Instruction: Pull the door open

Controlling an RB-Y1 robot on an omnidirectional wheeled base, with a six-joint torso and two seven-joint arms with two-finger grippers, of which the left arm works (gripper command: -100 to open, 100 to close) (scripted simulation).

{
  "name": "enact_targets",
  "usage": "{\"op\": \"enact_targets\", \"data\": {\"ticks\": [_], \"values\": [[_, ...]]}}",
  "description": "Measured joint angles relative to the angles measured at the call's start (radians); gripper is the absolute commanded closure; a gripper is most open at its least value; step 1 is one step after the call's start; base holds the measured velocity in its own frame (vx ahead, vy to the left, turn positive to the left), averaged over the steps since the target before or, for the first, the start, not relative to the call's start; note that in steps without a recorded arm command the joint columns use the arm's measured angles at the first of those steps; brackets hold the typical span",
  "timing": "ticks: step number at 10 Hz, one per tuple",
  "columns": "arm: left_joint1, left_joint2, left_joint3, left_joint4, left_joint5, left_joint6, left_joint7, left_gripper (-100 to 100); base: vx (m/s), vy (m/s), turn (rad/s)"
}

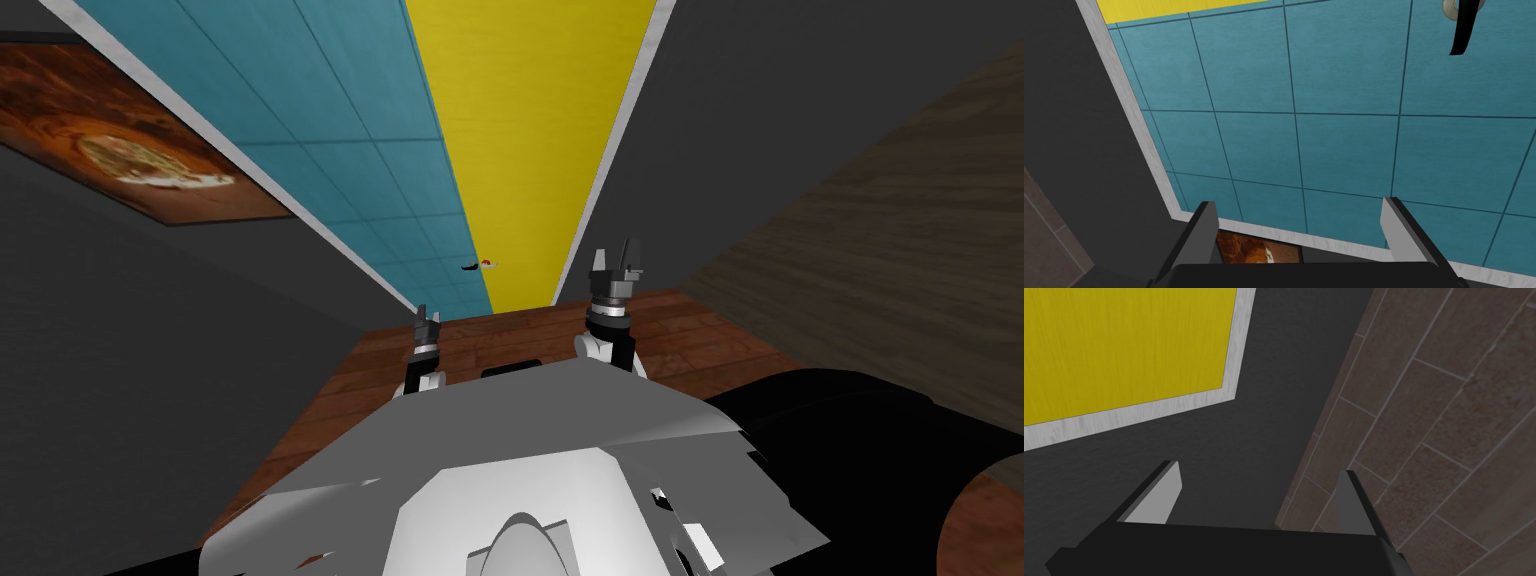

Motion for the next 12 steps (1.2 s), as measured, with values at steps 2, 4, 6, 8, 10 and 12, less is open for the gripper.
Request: {"op": "enact_targets", "data": {"ticks": [2, 4, 6, 8, 10, 12], "values": [[-0.016, 0.010, 0.006, 0.057, 0.006, -0.018, 0.011, -100, 0.107, -0.028, -0.070], [-0.010, 0.022, 0.009, 0.091, 0.011, -0.038, 0.022, -100, 0.104, -0.038, -0.064], [-0.014, 0.029, 0.012, 0.121, 0.014, -0.049, 0.030, -100, 0.061, -0.016, -0.034], [-0.024, 0.037, 0.017, 0.166, 0.019, -0.067, 0.038, -100, 0.091, -0.027, -0.084], [-0.032, 0.049, 0.022, 0.216, 0.025, -0.088, 0.050, -100, 0.110, -0.022, -0.057], [-0.039, 0.058, 0.027, 0.262, 0.030, -0.105, 0.060, -100, 0.109, -0.013, -0.073]]}}
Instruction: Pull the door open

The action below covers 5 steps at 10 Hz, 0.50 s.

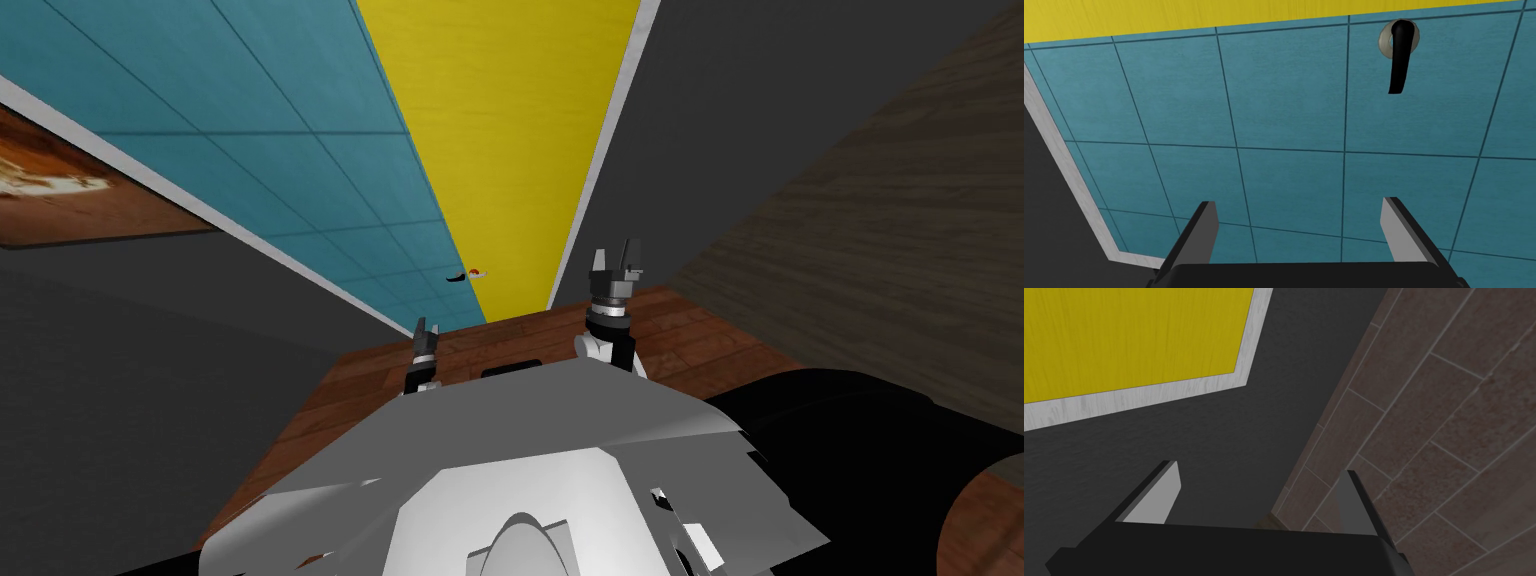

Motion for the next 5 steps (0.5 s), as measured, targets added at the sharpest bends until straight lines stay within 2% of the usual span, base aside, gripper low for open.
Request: {"op": "enact_targets", "data": {"ticks": [2, 5], "values": [[-0.008, 0.012, 0.005, 0.056, 0.006, -0.026, 0.012, -100, 0.106, -0.041, -0.063], [-0.017, 0.027, 0.012, 0.118, 0.014, -0.049, 0.028, -100, 0.104, -0.025, -0.071]]}}
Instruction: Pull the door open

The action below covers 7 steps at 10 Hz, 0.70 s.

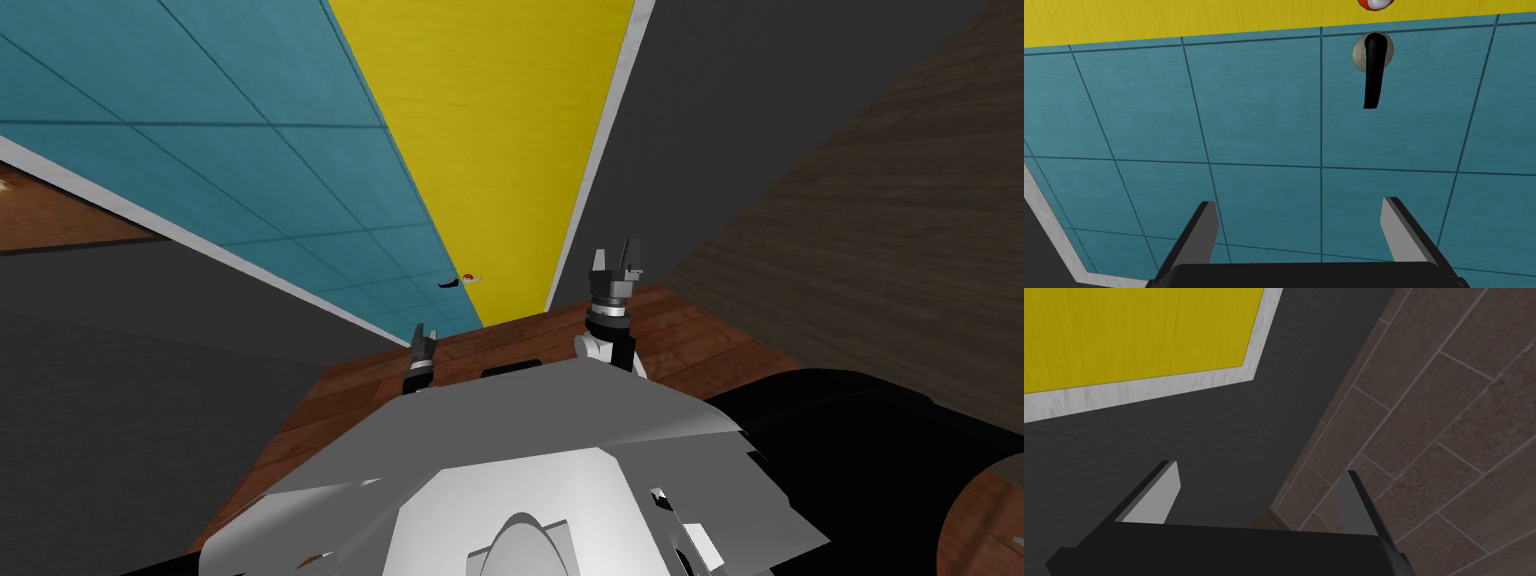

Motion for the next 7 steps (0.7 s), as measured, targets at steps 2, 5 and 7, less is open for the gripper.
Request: {"op": "enact_targets", "data": {"ticks": [2, 5, 7], "values": [[-0.010, 0.009, 0.005, 0.050, 0.005, -0.019, 0.010, -100, 0.120, -0.014, -0.059], [-0.016, 0.021, 0.011, 0.111, 0.012, -0.045, 0.024, -100, 0.108, -0.007, -0.061], [-0.020, 0.033, 0.015, 0.150, 0.017, -0.063, 0.035, -100, 0.101, -0.018, -0.057]]}}
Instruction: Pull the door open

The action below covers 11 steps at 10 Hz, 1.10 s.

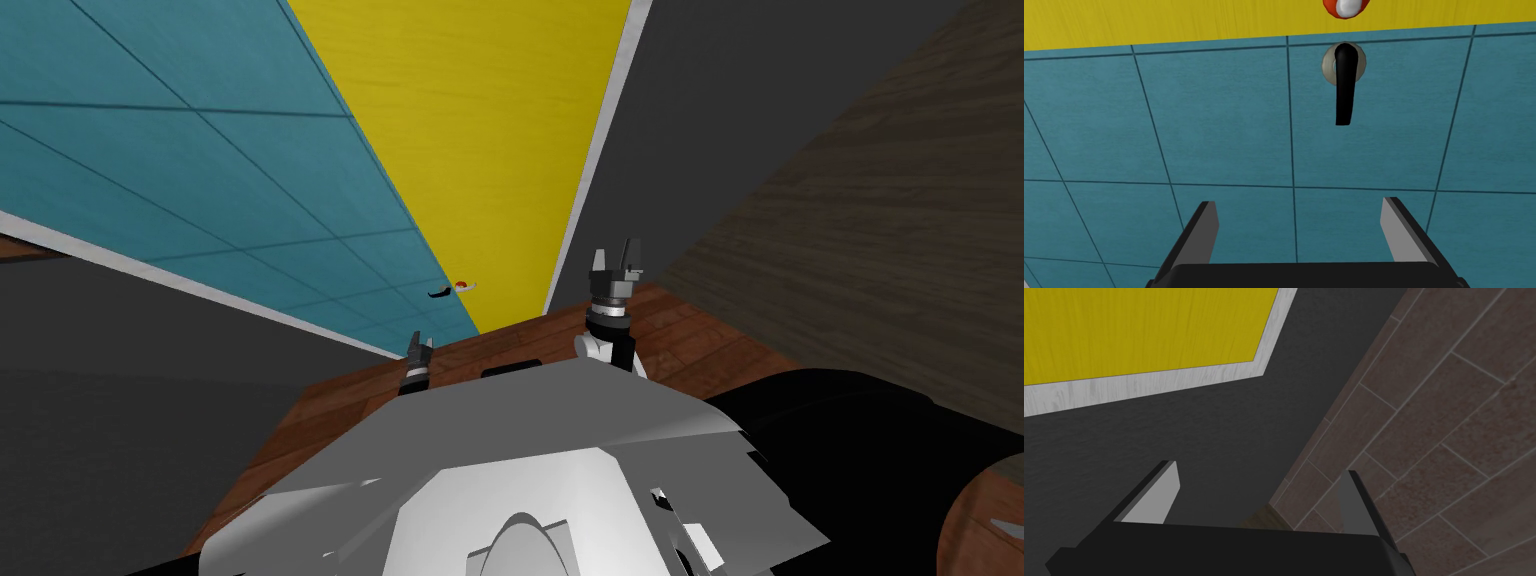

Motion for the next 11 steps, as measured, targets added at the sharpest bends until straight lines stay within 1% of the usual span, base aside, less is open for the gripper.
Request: {"op": "enact_targets", "data": {"ticks": [2, 3, 4, 5, 7, 8, 9, 10, 11], "values": [[-0.014, 0.009, 0.005, 0.048, 0.005, -0.017, 0.010, -100, 0.107, -0.012, -0.059], [-0.015, 0.010, 0.006, 0.066, 0.006, -0.024, 0.012, -100, 0.098, -0.004, -0.049], [-0.022, 0.016, 0.008, 0.093, 0.009, -0.035, 0.017, -100, 0.152, -0.011, -0.086], [-0.020, 0.022, 0.011, 0.109, 0.012, -0.043, 0.024, -100, 0.158, -0.002, -0.073], [-0.032, 0.028, 0.015, 0.156, 0.016, -0.060, 0.032, -100, 0.124, 0.003, -0.050], [-0.037, 0.034, 0.018, 0.181, 0.019, -0.069, 0.037, -100, 0.165, 0.012, -0.077], [-0.044, 0.039, 0.020, 0.215, 0.022, -0.083, 0.043, -100, 0.183, 0.027, -0.089], [-0.035, 0.045, 0.023, 0.219, 0.025, -0.088, 0.049, -100, 0.149, 0.021, -0.040], [-0.039, 0.048, 0.025, 0.234, 0.027, -0.091, 0.053, -100, 0.098, 0.006, -0.017]]}}
